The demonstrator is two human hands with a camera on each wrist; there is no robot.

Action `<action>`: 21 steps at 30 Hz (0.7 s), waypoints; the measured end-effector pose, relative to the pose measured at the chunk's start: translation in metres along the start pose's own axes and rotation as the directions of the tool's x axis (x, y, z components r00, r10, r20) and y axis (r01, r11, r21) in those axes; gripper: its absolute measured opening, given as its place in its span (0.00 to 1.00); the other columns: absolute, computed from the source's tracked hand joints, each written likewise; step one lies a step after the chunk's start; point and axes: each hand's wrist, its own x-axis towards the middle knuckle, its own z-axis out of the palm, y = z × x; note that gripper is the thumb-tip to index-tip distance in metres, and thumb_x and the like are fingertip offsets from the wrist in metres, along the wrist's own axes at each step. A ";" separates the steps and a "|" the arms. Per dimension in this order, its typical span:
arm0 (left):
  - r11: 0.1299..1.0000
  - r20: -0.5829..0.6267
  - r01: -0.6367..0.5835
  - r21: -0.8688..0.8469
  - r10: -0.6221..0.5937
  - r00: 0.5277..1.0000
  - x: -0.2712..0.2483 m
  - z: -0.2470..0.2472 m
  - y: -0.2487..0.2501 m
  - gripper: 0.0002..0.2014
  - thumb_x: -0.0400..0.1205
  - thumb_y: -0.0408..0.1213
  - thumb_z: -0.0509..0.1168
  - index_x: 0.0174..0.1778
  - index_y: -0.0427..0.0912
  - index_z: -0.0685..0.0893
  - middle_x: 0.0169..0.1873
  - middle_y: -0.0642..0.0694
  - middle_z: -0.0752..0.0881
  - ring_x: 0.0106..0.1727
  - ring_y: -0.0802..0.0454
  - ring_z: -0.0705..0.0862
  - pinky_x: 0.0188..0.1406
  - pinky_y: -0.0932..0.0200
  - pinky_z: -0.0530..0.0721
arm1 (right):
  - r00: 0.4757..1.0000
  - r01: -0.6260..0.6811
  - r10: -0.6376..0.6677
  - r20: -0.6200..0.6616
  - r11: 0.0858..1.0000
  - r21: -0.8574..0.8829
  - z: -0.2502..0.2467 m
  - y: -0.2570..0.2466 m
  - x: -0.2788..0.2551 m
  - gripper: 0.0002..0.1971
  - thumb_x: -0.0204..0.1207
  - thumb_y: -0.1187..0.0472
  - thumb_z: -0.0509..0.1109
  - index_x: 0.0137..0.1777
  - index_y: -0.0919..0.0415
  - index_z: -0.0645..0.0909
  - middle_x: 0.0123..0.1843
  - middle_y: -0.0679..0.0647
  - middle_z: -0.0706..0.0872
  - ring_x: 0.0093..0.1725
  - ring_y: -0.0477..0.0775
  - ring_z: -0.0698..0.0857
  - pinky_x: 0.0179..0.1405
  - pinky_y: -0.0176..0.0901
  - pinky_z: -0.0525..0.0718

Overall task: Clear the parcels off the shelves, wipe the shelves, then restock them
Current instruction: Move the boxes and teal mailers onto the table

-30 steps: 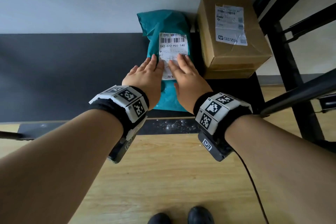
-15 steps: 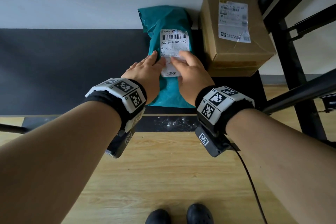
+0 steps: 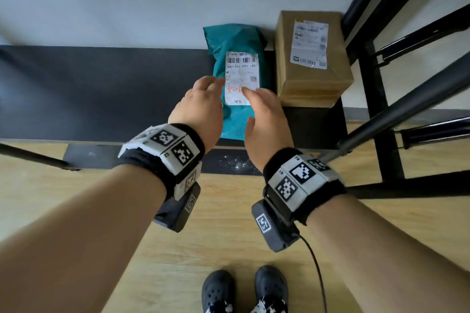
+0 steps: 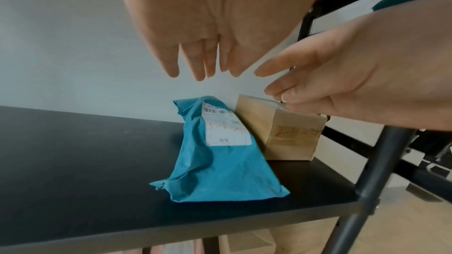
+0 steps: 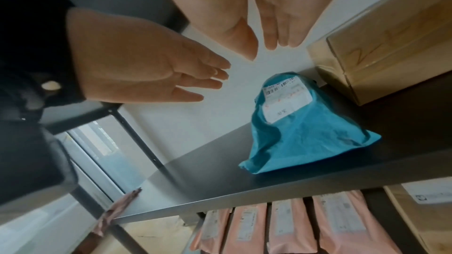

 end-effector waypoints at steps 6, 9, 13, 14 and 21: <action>0.991 -0.014 0.043 -0.123 -0.045 0.999 -0.062 -0.038 0.040 0.25 0.85 0.32 0.54 0.79 0.45 0.64 0.77 0.44 0.65 0.75 0.46 0.69 0.70 0.53 0.71 | 0.998 0.009 -0.004 -0.057 0.996 0.088 -0.054 -0.044 -0.063 0.28 0.75 0.78 0.59 0.75 0.64 0.70 0.74 0.59 0.71 0.75 0.55 0.68 0.71 0.30 0.61; 0.983 0.000 0.019 -0.185 -0.019 1.000 -0.098 -0.055 0.063 0.25 0.85 0.32 0.55 0.80 0.43 0.64 0.77 0.44 0.66 0.75 0.48 0.69 0.70 0.57 0.68 | 0.997 0.015 -0.008 -0.075 0.995 0.098 -0.087 -0.065 -0.095 0.27 0.76 0.77 0.59 0.75 0.64 0.70 0.73 0.60 0.72 0.73 0.55 0.71 0.69 0.31 0.64; 0.970 -0.008 -0.078 -0.230 0.078 0.997 -0.148 -0.087 0.096 0.23 0.85 0.32 0.55 0.79 0.42 0.66 0.75 0.42 0.69 0.73 0.46 0.71 0.70 0.58 0.69 | 0.991 0.059 -0.051 -0.120 0.997 0.058 -0.130 -0.088 -0.135 0.26 0.75 0.77 0.59 0.74 0.65 0.71 0.71 0.61 0.74 0.71 0.56 0.74 0.65 0.23 0.61; 0.966 -0.017 -0.105 -0.238 0.104 0.994 -0.159 -0.097 0.105 0.23 0.85 0.32 0.55 0.78 0.42 0.67 0.74 0.41 0.70 0.72 0.45 0.73 0.69 0.57 0.70 | 0.988 0.073 -0.064 -0.143 0.996 0.058 -0.143 -0.093 -0.144 0.26 0.75 0.78 0.59 0.74 0.65 0.72 0.71 0.62 0.75 0.70 0.56 0.75 0.64 0.19 0.60; 0.935 -0.027 -0.288 -0.207 0.289 0.957 -0.206 -0.156 0.190 0.23 0.86 0.36 0.54 0.79 0.46 0.65 0.73 0.42 0.70 0.70 0.44 0.73 0.65 0.55 0.74 | 0.928 0.065 -0.070 -0.367 0.998 -0.026 -0.252 -0.114 -0.198 0.23 0.76 0.75 0.59 0.70 0.62 0.76 0.67 0.57 0.79 0.64 0.49 0.77 0.62 0.21 0.63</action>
